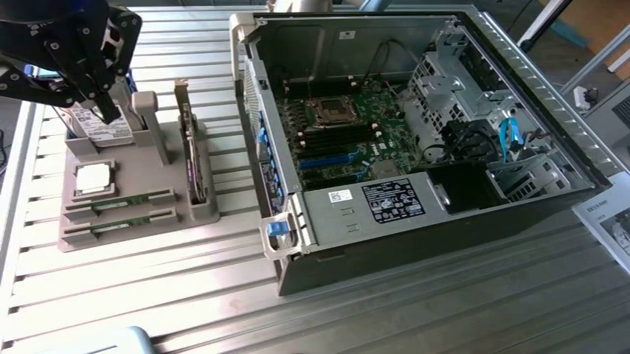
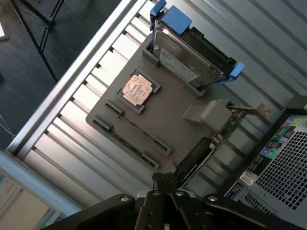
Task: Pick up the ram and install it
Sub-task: 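Pick up the ram and move it above insertion slot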
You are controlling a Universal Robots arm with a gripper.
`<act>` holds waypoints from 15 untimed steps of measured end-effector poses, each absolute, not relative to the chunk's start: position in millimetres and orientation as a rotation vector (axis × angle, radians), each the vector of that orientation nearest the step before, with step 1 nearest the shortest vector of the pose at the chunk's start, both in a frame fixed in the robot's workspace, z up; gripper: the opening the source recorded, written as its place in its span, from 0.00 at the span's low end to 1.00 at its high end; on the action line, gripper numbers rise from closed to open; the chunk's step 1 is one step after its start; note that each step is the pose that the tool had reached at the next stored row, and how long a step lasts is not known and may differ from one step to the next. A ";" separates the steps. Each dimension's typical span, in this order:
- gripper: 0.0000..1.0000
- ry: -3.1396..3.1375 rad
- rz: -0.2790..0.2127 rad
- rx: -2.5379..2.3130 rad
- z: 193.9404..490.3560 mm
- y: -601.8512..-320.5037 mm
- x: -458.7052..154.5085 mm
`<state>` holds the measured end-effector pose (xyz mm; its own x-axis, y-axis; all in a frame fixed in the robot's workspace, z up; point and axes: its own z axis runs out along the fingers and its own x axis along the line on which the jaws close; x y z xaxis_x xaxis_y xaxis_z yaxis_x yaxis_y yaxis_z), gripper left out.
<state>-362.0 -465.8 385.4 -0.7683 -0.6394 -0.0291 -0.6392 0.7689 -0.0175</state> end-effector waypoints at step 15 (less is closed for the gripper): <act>0.13 2.715 -0.002 -1.513 385.3 -465.8 -362.0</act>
<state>-362.0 -465.8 385.3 -0.5256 -0.8502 -0.0291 -0.8502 0.5262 -0.0175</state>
